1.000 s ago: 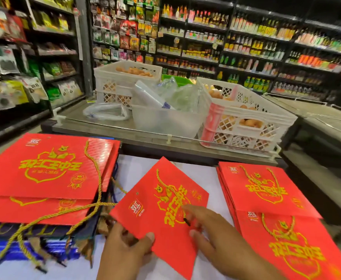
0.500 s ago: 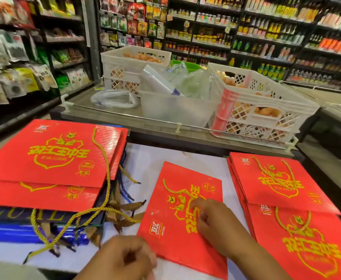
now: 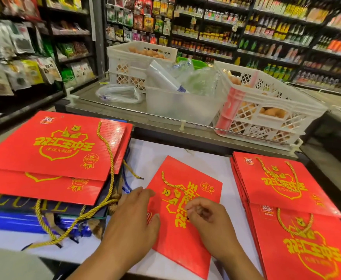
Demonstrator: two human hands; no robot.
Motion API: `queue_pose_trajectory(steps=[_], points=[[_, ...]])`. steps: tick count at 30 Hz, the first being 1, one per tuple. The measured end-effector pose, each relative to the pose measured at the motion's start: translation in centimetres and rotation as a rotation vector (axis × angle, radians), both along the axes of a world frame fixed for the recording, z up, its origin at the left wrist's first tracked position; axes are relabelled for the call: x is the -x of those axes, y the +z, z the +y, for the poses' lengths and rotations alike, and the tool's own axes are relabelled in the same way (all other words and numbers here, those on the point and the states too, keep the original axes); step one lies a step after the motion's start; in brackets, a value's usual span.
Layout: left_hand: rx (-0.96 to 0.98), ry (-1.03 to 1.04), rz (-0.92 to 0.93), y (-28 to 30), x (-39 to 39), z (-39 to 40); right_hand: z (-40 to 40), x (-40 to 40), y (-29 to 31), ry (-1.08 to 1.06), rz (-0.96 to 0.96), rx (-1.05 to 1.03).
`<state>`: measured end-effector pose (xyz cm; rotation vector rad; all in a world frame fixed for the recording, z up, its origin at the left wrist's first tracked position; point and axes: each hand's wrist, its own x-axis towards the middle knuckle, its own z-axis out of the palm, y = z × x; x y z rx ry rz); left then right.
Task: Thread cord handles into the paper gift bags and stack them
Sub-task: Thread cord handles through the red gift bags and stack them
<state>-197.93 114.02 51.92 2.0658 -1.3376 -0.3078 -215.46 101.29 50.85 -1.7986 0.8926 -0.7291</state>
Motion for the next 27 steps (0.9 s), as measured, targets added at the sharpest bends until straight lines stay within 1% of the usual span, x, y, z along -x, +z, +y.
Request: queue_pose_trajectory(steps=[2, 4, 7, 11, 14, 16, 17, 19, 21, 23, 26, 27], points=[[-0.022, 0.021, 0.033, 0.2, -0.3, -0.1, 0.0, 0.2, -0.1, 0.001, -0.005, 0.001], [-0.024, 0.04, 0.116, 0.4, -0.6, -0.1, 0.0, 0.3, -0.2, 0.003, -0.002, 0.017], [0.026, 0.06, 0.251, 0.3, -0.8, -0.4, -0.4, 0.5, -0.6, -0.007, 0.037, 0.052], [0.11, 0.109, 0.602, -0.3, -1.4, -0.9, -1.4, 1.1, -0.6, -0.027, 0.088, 0.108], [0.158, 0.092, 0.877, -0.5, -1.4, -1.3, -2.3, 1.6, -0.6, -0.057, 0.095, 0.11], [0.175, 0.066, 1.019, -0.7, -1.0, -1.6, -2.6, 1.9, -0.4, -0.057, 0.081, 0.08], [0.174, 0.045, 1.061, -0.9, -0.7, -1.7, -2.7, 1.9, -0.2, -0.057, 0.06, 0.057], [0.161, -0.017, 1.094, -1.0, 0.0, -1.9, -2.8, 2.0, 0.1, -0.072, 0.024, 0.033], [0.153, -0.07, 1.049, -1.0, 0.8, -1.9, -2.7, 1.9, 0.3, -0.082, 0.015, 0.033], [0.166, -0.082, 1.037, -1.0, 1.4, -1.8, -2.1, 1.6, 0.5, -0.07, -0.006, -0.005], [0.22, -0.062, 1.084, -1.6, 1.4, -1.6, -0.6, 1.2, 0.8, -0.041, -0.019, -0.01], [0.238, -0.057, 1.062, -1.8, 1.4, -1.5, 0.0, 0.9, 0.8, -0.034, -0.029, -0.011]])
